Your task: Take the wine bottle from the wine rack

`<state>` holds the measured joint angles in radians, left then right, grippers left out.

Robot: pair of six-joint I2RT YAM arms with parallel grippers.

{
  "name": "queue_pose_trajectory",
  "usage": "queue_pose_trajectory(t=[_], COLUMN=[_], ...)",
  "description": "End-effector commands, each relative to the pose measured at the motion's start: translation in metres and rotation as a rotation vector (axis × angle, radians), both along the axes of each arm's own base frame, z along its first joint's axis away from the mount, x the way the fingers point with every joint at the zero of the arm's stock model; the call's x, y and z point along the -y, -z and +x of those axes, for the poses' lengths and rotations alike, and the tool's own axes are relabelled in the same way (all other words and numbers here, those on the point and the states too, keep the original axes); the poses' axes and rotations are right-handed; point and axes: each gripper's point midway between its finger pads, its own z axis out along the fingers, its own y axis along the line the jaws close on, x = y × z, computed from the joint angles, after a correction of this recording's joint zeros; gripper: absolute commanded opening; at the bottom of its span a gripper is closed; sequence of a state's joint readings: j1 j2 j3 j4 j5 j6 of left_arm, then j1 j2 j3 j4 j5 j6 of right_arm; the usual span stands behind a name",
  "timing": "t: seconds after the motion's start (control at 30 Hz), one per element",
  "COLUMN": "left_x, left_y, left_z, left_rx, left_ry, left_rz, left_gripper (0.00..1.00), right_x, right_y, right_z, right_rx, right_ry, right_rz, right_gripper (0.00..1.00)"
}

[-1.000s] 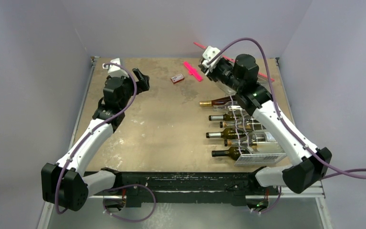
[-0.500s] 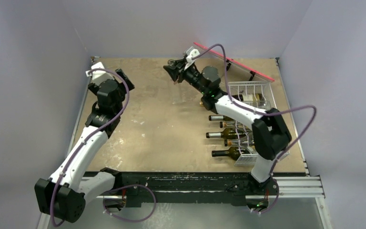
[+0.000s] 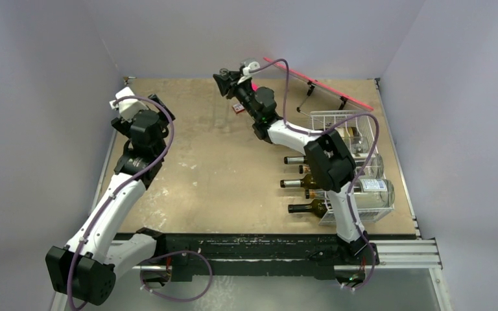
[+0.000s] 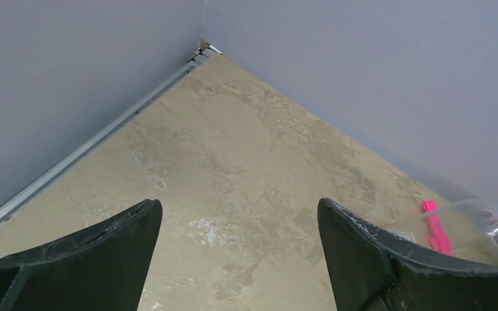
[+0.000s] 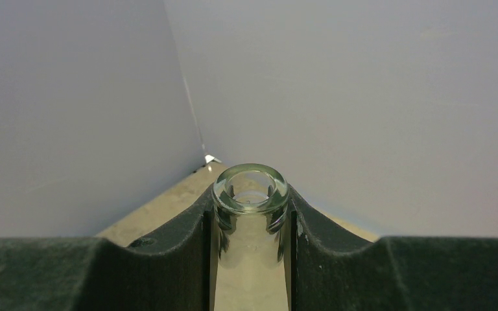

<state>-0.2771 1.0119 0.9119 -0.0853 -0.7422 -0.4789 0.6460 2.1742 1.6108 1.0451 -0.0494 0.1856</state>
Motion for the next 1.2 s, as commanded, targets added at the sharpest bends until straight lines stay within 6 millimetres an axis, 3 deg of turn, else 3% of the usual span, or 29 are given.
queue_pose_trajectory(t=[0.0,0.3,0.67,0.7,0.83,0.93,1.1,1.17], left_x=[-0.001,0.003,0.005,0.006,0.007,0.007,0.008,0.012], left_y=[-0.017,-0.012,-0.012,-0.012,-0.013,-0.014,-0.014,-0.009], left_z=[0.002,0.006,0.006,0.006,0.007,0.005,0.005,0.008], left_rx=[0.046,0.027,0.026,0.026,0.027,0.03,0.007,-0.015], left_ry=[-0.016,0.003,0.017,0.019,0.024,0.024,0.011,0.02], left_rz=[-0.01,-0.006,-0.004,-0.004,-0.006,-0.004,0.025,0.038], left_gripper=[0.89,0.91,0.91,0.91,0.9,0.9,0.9,0.9], right_x=[0.018,0.009,0.004,0.005,0.009,0.004,0.001,0.006], right_y=[-0.085,-0.056,-0.027,-0.024,-0.019,-0.016,-0.035,-0.051], right_z=[0.006,0.042,0.05,0.049,0.044,0.042,0.035,0.027], right_rx=[0.211,0.209,0.166,0.166,0.169,0.16,0.165,0.171], right_ry=[0.122,0.217,0.223,0.223,0.227,0.213,0.212,0.218], right_rz=[0.131,0.037,-0.003,-0.009,-0.007,-0.03,-0.083,-0.088], right_gripper=[0.0,0.0,0.0,0.05,0.44,0.67,0.99,1.0])
